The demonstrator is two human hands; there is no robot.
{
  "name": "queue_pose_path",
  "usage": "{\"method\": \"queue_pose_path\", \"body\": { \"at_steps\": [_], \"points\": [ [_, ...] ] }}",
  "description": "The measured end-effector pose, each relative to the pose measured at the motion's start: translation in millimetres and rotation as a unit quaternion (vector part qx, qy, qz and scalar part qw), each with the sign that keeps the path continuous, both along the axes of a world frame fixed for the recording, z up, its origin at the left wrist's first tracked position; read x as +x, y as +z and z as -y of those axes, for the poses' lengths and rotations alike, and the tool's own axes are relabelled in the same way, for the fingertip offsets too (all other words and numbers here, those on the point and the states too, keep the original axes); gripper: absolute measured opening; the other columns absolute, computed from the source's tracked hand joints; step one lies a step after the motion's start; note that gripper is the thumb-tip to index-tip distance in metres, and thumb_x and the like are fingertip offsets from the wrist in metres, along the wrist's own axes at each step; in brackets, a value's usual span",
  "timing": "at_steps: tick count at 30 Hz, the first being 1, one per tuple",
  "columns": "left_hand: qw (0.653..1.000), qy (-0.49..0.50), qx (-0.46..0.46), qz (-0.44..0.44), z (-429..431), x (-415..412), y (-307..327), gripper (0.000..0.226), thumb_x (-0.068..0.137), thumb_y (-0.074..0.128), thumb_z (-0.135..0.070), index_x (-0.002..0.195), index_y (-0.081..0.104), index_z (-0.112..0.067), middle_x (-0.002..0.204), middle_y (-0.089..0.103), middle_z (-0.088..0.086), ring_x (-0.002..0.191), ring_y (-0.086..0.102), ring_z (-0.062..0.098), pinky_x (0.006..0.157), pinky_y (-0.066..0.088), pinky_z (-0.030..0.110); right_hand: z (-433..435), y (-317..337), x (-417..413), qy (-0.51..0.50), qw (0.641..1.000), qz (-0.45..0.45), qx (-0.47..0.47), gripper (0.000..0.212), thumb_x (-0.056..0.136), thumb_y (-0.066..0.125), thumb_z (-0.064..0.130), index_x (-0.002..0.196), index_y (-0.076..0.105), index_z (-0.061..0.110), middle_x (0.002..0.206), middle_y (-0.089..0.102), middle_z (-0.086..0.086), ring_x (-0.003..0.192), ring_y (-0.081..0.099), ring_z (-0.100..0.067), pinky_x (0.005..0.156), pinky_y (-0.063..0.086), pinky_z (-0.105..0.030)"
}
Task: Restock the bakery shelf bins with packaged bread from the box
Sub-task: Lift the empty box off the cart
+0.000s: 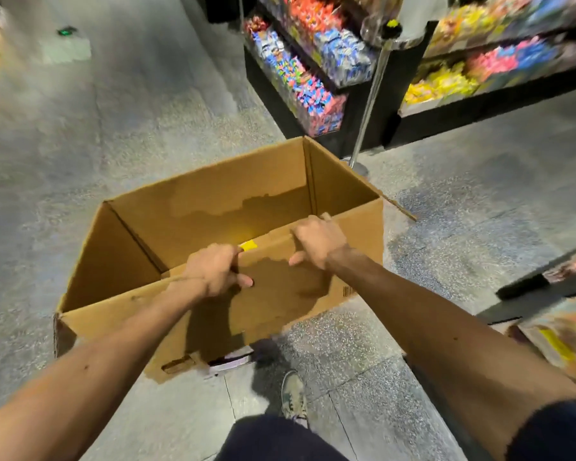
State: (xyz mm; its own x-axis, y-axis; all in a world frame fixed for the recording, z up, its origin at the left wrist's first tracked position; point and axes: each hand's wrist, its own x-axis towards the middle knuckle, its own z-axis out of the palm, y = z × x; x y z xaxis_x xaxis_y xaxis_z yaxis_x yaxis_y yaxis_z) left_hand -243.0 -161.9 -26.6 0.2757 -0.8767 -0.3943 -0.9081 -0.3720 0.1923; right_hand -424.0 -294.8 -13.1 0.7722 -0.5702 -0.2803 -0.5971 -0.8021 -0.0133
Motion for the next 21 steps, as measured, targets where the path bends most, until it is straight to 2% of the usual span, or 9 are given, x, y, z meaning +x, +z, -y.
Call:
{"method": "queue_pose_path", "body": {
  "at_steps": [4,8,11,15,18,21],
  "points": [
    [0.998,-0.039,-0.034,-0.039,-22.5,-11.3,47.3,0.048,0.071,0.08,-0.059,0.102,0.062,-0.028,0.092,0.065,-0.007,0.086,0.061,0.015,0.067,0.045,0.032,-38.7,53.1,-28.8,-0.032,0.999,0.042,-0.007,0.049,0.084,0.07,0.053,0.116,0.058,0.019,0.125,0.063,-0.004,0.118,0.053,-0.024,0.103,0.032,-0.043],
    [0.991,-0.101,-0.052,-0.077,-42.9,-27.5,100.3,0.048,0.065,0.083,-0.061,0.098,0.062,-0.033,0.095,0.068,-0.009,0.091,0.063,0.015,0.08,0.054,0.036,-80.2,109.9,-61.9,-0.069,0.996,0.052,-0.035,0.049,0.082,0.069,0.057,0.112,0.057,0.021,0.124,0.063,-0.003,0.119,0.054,-0.023,0.104,0.032,-0.045],
    [0.982,-0.153,-0.07,-0.081,-55.6,-38.1,140.0,0.041,0.062,0.084,-0.062,0.083,0.058,-0.038,0.09,0.068,-0.012,0.09,0.064,0.015,0.082,0.053,0.037,-112.2,150.3,-83.8,-0.098,0.991,0.048,-0.074,0.053,0.082,0.07,0.059,0.116,0.056,0.021,0.124,0.063,-0.004,0.118,0.055,-0.023,0.104,0.034,-0.045],
    [0.965,-0.231,-0.1,-0.071,-70.4,-56.8,199.0,0.035,0.062,0.086,-0.057,0.077,0.061,-0.039,0.088,0.069,-0.013,0.09,0.064,0.014,0.083,0.051,0.037,-154.1,202.2,-111.8,-0.143,0.982,0.053,-0.115,0.058,0.08,0.07,0.061,0.118,0.056,0.019,0.123,0.063,-0.004,0.117,0.055,-0.024,0.102,0.037,-0.044],
    [0.949,-0.283,-0.119,-0.075,-80.2,-66.1,240.6,0.034,0.063,0.088,-0.051,0.081,0.064,-0.034,0.089,0.071,-0.013,0.09,0.066,0.014,0.085,0.052,0.036,-188.2,238.3,-127.5,-0.183,0.971,0.068,-0.136,0.059,0.08,0.07,0.062,0.118,0.055,0.019,0.123,0.063,-0.003,0.117,0.055,-0.024,0.099,0.037,-0.043],
    [0.929,-0.334,-0.134,-0.084,-93.1,-71.0,273.8,0.044,0.065,0.089,-0.046,0.098,0.07,-0.024,0.097,0.073,-0.007,0.093,0.067,0.014,0.088,0.053,0.035,-225.1,269.0,-135.4,-0.225,0.958,0.071,-0.162,0.062,0.079,0.069,0.064,0.119,0.055,0.019,0.123,0.063,-0.003,0.116,0.056,-0.025,0.096,0.04,-0.042]
  ]
}}
